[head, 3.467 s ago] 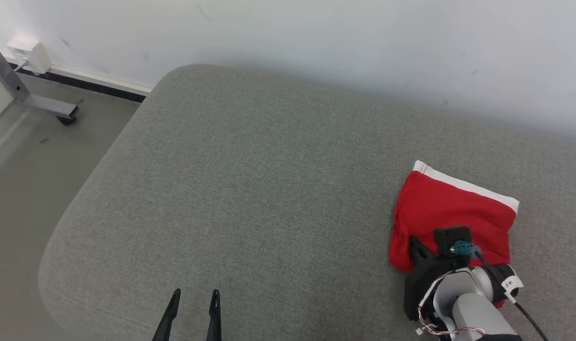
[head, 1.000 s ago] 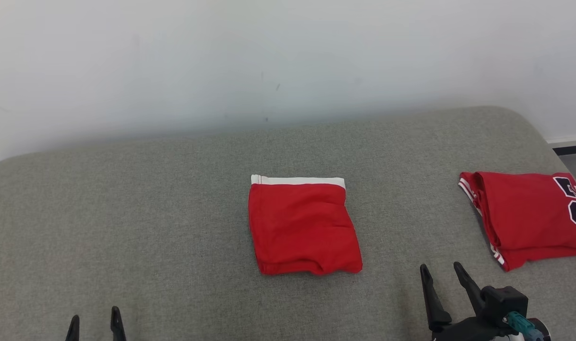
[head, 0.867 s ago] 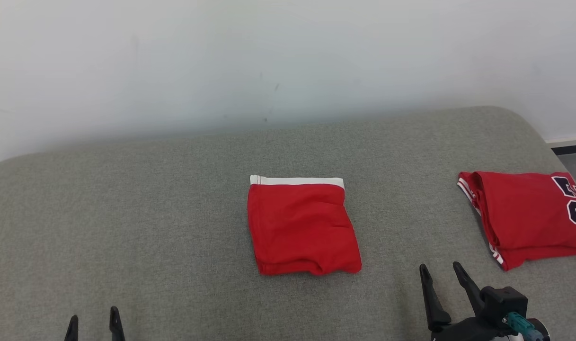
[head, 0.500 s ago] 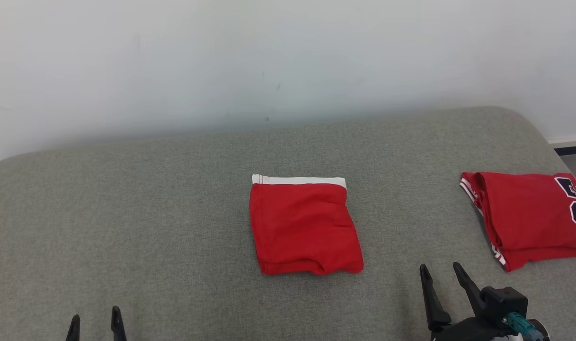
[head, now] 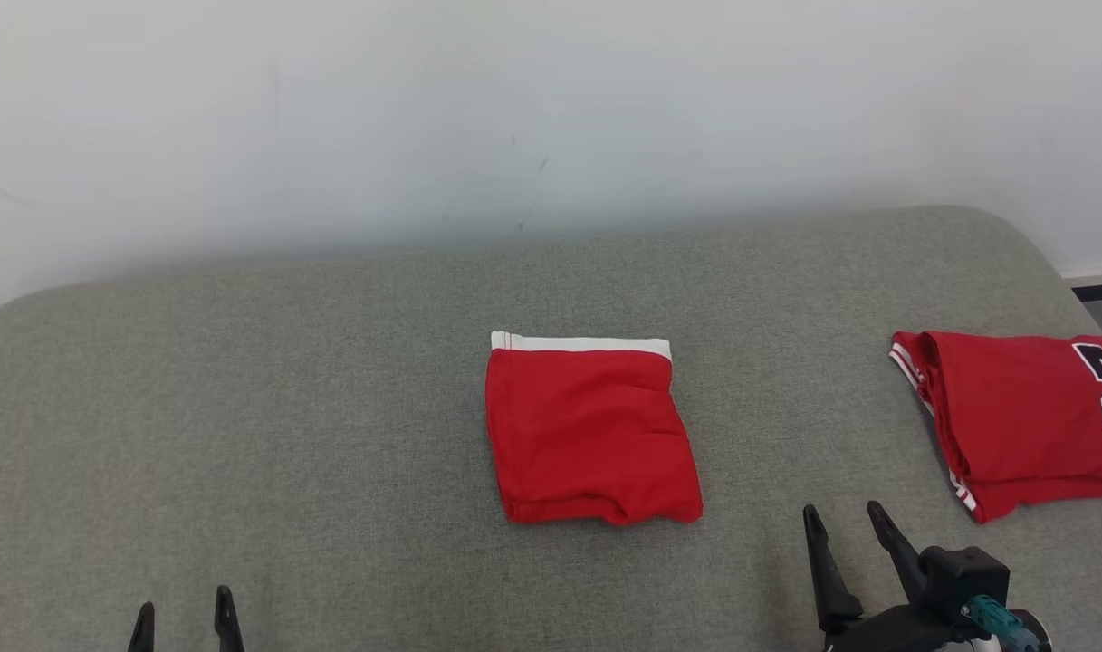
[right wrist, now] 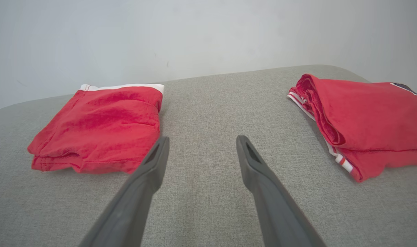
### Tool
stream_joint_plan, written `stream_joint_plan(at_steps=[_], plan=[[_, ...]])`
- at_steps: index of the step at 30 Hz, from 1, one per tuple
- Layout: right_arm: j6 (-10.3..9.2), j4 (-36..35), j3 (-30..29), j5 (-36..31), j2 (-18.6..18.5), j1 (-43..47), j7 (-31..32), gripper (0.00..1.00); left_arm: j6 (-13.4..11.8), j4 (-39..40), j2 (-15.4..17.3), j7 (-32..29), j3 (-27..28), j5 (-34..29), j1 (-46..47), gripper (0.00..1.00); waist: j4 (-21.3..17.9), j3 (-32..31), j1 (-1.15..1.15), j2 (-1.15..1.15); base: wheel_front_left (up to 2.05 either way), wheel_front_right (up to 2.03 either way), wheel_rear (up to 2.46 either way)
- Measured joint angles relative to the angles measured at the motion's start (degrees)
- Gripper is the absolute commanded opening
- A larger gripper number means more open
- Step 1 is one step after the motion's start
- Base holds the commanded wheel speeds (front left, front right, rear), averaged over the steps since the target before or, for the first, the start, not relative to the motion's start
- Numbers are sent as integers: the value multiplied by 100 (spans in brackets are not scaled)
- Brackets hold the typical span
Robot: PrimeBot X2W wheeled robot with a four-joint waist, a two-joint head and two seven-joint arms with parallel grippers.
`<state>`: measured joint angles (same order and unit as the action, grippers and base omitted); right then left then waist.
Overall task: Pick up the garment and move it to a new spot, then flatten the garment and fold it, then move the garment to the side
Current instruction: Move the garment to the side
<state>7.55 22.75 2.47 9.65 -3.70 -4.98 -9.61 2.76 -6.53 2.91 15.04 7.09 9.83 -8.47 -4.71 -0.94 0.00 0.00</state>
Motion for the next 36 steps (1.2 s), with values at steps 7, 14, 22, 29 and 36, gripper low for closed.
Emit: stream_joint_plan(at_steps=[7,14,22,29,36], plan=[[0,-23,101,10,-15,-20,100,100,-8,0,0,0,-45,0,0,100,44,16,0,0,0,0,0],[0,-179,495,488,-308,-430,1516,100,-22,-1,0,0,-233,0,12,100,237,43,0,0,0,0,0],[-1,-736,626,1169,-1006,-1282,3947,100,-21,7,0,0,-553,-36,18,100,664,47,0,0,0,0,0],[0,-631,341,1491,-1296,-1797,5263,100,-49,51,-3,0,-833,-77,102,100,1097,94,0,0,0,0,0],[0,-120,-232,1333,-1304,-2121,6165,100,-124,148,-3,0,-1125,-1,281,100,1599,302,0,0,0,0,0]])
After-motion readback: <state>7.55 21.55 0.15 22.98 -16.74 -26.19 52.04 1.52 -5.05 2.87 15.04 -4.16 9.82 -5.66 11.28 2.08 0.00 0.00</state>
